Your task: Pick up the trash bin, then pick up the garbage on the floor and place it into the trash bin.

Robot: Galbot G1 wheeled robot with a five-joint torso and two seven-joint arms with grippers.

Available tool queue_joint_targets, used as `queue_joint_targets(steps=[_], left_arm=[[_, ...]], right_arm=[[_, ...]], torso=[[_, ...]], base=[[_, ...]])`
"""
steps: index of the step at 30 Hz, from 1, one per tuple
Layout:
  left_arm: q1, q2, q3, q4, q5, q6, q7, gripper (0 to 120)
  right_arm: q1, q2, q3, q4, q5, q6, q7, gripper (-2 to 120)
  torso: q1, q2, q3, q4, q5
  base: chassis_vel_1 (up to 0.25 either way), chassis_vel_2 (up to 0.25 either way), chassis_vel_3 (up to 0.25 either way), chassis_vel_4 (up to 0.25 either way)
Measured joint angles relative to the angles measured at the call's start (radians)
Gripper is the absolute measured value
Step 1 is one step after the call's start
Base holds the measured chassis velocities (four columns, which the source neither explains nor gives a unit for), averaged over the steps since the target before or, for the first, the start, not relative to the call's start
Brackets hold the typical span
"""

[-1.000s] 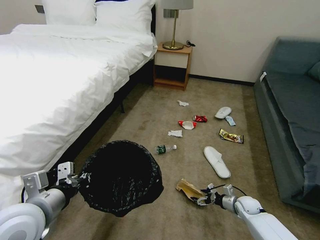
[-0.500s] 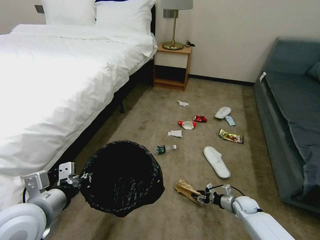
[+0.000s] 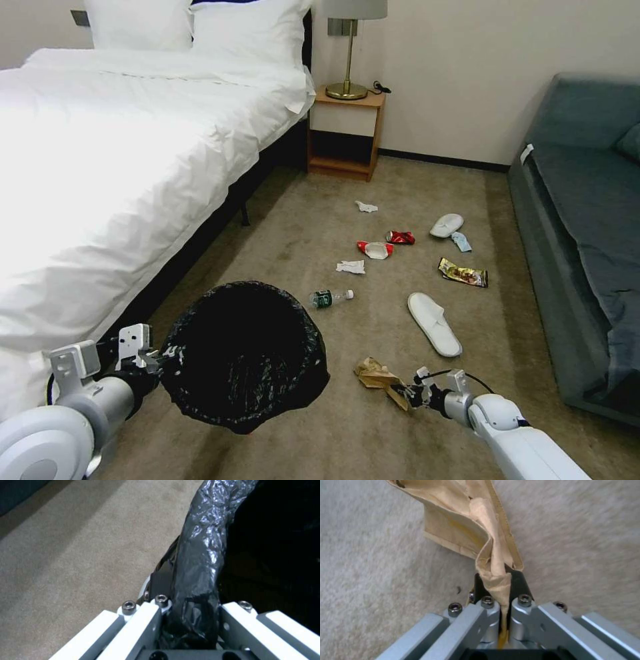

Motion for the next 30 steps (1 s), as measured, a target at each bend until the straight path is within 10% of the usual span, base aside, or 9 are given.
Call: queue_joint_targets(steps=[30], left_arm=[[-0.052,0.024,0.071,0.056,0.016,0.0,-0.007,3]], right_arm=[[-0.142,-0.174,0.296,0.495,0.138,-0.029,0.027,0]], torso=[[0.0,0.0,0.0,0.0,0.0001]], base=[[0.0,0.0,0.0,0.0]])
